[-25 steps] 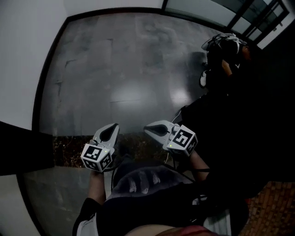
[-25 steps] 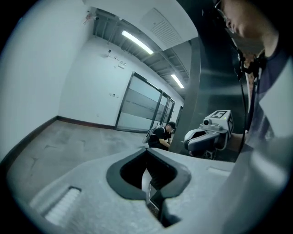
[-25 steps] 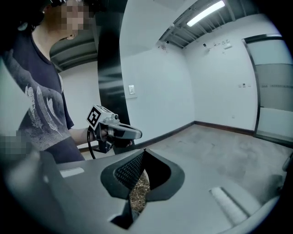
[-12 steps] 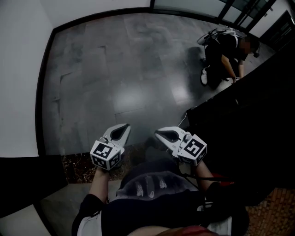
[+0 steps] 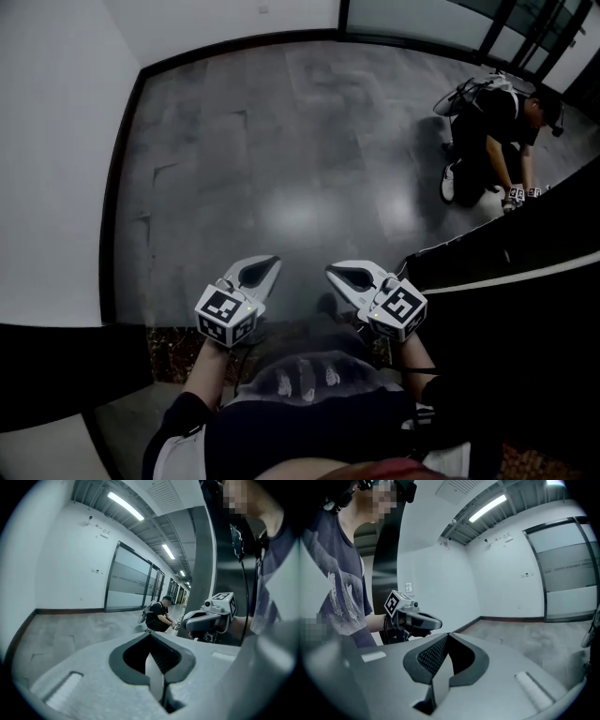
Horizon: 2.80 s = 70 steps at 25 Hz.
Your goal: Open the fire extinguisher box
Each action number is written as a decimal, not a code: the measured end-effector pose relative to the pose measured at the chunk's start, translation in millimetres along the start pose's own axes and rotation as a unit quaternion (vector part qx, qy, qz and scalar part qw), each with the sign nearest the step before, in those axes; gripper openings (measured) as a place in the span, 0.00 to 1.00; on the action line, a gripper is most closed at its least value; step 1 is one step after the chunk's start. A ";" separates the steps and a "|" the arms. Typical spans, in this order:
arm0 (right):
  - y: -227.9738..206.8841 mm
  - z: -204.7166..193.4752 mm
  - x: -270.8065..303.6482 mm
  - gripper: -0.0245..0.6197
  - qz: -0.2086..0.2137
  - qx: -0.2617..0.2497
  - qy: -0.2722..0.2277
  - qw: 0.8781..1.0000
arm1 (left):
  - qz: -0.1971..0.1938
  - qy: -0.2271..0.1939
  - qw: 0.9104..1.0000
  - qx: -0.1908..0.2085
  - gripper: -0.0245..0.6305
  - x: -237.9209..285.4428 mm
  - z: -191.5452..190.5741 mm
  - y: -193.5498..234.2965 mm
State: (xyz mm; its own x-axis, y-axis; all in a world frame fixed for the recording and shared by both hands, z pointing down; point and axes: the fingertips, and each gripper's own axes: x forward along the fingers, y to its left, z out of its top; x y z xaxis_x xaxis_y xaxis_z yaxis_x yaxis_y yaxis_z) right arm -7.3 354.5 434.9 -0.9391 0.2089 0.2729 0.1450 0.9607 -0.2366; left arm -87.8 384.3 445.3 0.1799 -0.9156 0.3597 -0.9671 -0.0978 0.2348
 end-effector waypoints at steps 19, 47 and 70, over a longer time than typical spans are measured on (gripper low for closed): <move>-184.7 32.5 -45.0 0.04 -0.047 -0.019 0.010 0.999 | -0.060 0.014 0.998 0.028 0.04 200.9 82.3 4.2; -353.8 103.8 121.7 0.04 -0.111 0.007 0.052 0.992 | -0.172 0.015 0.985 0.007 0.04 350.9 161.8 217.8; -523.7 138.8 87.7 0.04 -0.112 0.014 -0.012 0.994 | -0.134 0.032 0.990 0.037 0.04 494.6 229.8 240.3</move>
State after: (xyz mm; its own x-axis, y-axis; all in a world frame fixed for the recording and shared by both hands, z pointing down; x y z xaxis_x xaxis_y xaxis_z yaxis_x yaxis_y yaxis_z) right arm -208.9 -155.6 453.3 -0.9543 -0.0140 0.2985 -0.0764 0.9771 -0.1986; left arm -272.6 -181.6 472.2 0.4403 -0.8266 0.3507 -0.8934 -0.3641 0.2633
